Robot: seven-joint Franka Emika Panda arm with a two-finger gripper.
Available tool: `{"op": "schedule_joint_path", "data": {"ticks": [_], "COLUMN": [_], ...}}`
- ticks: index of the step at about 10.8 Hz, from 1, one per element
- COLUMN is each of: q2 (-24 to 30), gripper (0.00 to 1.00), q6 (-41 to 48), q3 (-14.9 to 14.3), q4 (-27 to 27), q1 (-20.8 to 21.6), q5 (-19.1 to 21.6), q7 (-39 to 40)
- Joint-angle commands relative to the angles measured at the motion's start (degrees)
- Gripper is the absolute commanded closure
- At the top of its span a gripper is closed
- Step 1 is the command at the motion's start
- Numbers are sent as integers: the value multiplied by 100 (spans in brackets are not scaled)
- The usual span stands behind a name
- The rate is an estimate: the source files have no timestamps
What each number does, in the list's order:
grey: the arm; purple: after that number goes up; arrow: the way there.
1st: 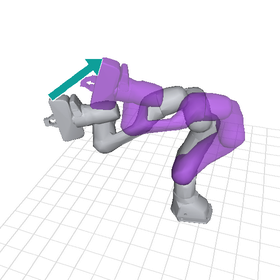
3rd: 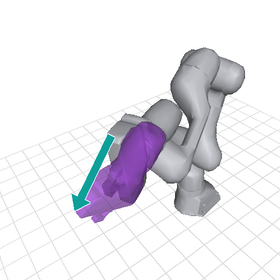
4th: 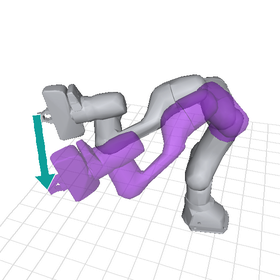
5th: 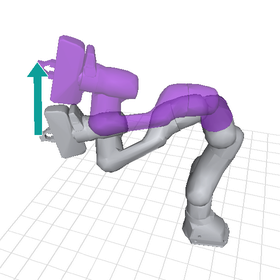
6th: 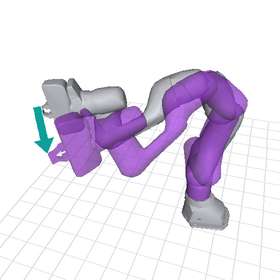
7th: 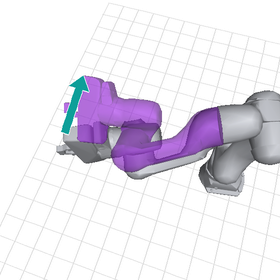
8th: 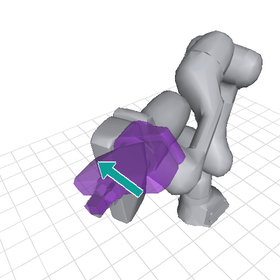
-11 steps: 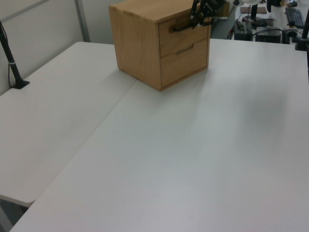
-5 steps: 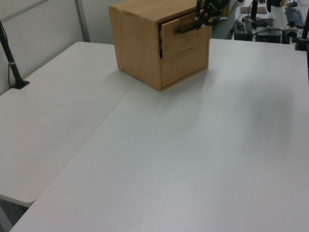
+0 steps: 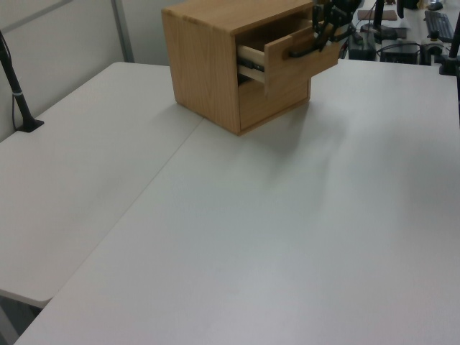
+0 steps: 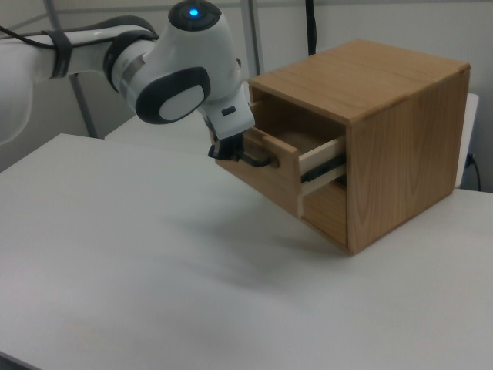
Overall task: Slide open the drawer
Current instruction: 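Pull the handle straight out, sliding the upper drawer open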
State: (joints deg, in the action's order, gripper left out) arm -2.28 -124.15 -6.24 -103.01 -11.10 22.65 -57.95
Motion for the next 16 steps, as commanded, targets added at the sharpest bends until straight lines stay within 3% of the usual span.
{"op": "schedule_joint_path", "data": {"ticks": [1, 6, 7, 8, 9, 10, 16], "q2": [614, 1230, 1230, 1239, 1291, 1309, 1520], "gripper": [87, 86, 79, 61, 25, 0, 0], "q6": [855, 1533, 1613, 1692, 1771, 1781, 2149], "q3": [123, 395, 404, 395, 395, 395, 395], "q4": [-342, -879, -879, -844, -826, -782, 43], "q1": [135, 135, 135, 126, 91, 74, 82], "q5": [-304, -674, -709, -735, -736, -744, -744], "q7": [522, 513, 513, 513, 513, 513, 522]}}
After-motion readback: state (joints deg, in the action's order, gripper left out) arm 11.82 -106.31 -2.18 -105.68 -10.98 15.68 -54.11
